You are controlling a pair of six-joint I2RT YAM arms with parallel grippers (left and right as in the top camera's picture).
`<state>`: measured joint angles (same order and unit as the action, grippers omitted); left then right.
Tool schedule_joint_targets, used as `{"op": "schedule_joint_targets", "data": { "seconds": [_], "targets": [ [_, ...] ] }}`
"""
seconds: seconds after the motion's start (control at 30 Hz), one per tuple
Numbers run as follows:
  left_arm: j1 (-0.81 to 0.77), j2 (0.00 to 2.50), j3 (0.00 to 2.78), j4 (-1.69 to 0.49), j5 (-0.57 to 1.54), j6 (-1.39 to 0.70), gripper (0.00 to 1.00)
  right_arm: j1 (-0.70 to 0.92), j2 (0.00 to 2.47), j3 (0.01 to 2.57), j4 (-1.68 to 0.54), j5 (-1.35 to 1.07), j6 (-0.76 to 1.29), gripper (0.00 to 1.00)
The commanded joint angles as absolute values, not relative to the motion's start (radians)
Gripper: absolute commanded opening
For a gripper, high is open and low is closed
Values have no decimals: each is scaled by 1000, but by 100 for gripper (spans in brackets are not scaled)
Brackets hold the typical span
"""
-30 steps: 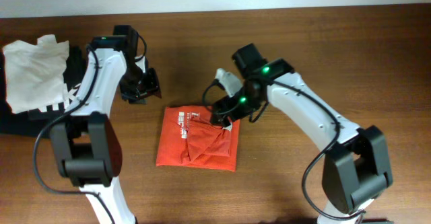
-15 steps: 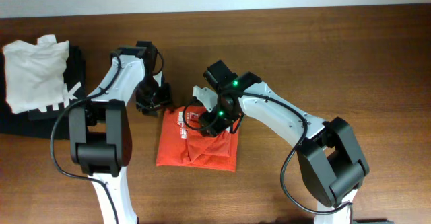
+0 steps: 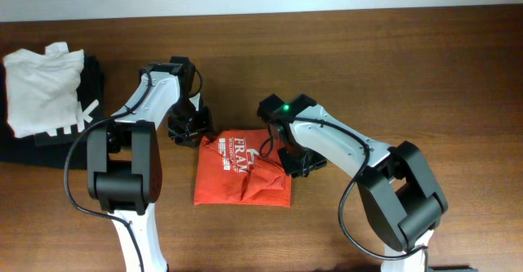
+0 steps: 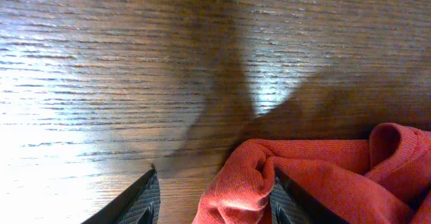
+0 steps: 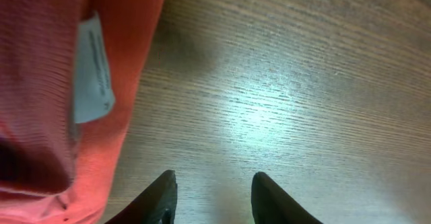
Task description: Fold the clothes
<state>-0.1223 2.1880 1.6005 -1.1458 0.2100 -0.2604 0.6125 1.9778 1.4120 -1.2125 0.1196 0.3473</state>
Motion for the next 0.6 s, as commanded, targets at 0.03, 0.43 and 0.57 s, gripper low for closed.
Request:
{"op": "schedule_joint_targets", "data": {
  "seconds": [0.03, 0.43, 0.57],
  "targets": [
    [-126, 2196, 1591, -1139, 220, -244, 52, 621, 1860, 1539, -1070, -152, 190, 54],
    [-126, 2196, 1591, -1137, 220, -244, 53, 635, 2069, 1536, -1057, -300, 139, 4],
    [-126, 2196, 1591, -1137, 220, -244, 53, 603, 2059, 1537, -1339, -49, 275, 15]
  ]
}}
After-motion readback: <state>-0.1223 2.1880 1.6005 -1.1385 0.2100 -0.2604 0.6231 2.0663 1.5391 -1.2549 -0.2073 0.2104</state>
